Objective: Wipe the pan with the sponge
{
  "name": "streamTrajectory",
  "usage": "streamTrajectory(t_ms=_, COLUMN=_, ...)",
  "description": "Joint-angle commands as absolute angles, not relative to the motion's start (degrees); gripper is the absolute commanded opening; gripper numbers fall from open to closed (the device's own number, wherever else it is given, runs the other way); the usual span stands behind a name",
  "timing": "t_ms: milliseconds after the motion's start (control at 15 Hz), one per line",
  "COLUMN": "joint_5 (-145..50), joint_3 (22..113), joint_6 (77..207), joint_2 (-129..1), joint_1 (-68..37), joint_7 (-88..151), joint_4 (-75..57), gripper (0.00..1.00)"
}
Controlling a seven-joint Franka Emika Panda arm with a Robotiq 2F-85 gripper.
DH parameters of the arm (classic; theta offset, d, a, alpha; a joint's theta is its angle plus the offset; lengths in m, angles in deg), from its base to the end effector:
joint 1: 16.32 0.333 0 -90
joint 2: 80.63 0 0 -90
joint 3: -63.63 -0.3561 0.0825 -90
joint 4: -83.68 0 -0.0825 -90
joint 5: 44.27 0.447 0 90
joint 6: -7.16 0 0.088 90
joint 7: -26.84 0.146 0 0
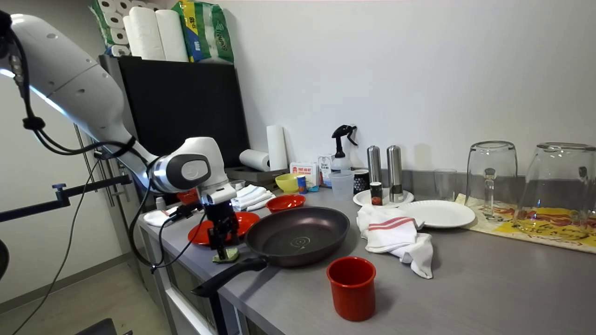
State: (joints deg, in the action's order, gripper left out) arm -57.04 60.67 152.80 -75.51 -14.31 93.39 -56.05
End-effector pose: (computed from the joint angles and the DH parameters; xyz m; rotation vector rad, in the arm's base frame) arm 0.5271 0.0441 0.2177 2.7501 -1.3144 0.1267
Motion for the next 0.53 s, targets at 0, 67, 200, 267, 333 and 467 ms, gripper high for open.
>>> streamTrajectory(t_ms=0, joint_5=-54.7, joint_3=61.2, joint_6=152.5, joint_2=-76.3, joint_1=-13.0, joint_7=93.7, joint_4=-56.4, gripper=1.00)
streamTrajectory(t_ms=67, joint_5=-54.0, joint_3=61.2, joint_6=152.4, joint_2=-77.1, joint_1=-13.0, joint_7=93.6, joint_4=-57.2, gripper=1.00)
streamTrajectory(t_ms=200, joint_5=-52.4, joint_3=61.1, joint_6=152.5, joint_2=-78.4, joint_1=-13.0, joint_7=93.4, joint_4=-58.6, gripper=1.00)
streamTrajectory(t_ms=267, joint_5=-51.8, joint_3=61.1, joint_6=152.6, joint_2=-78.9, joint_1=-13.0, joint_7=93.4, joint_4=-59.1, gripper=1.00)
streamTrajectory(t_ms=333, joint_5=-51.4, joint_3=61.1, joint_6=152.7, joint_2=-79.4, joint_1=-13.0, joint_7=93.4, joint_4=-59.6, gripper=1.00)
streamTrajectory(t_ms=467, joint_5=-50.6, joint_3=61.1, joint_6=152.6, joint_2=-80.1, joint_1=-13.2, joint_7=93.1, joint_4=-60.3, gripper=1.00)
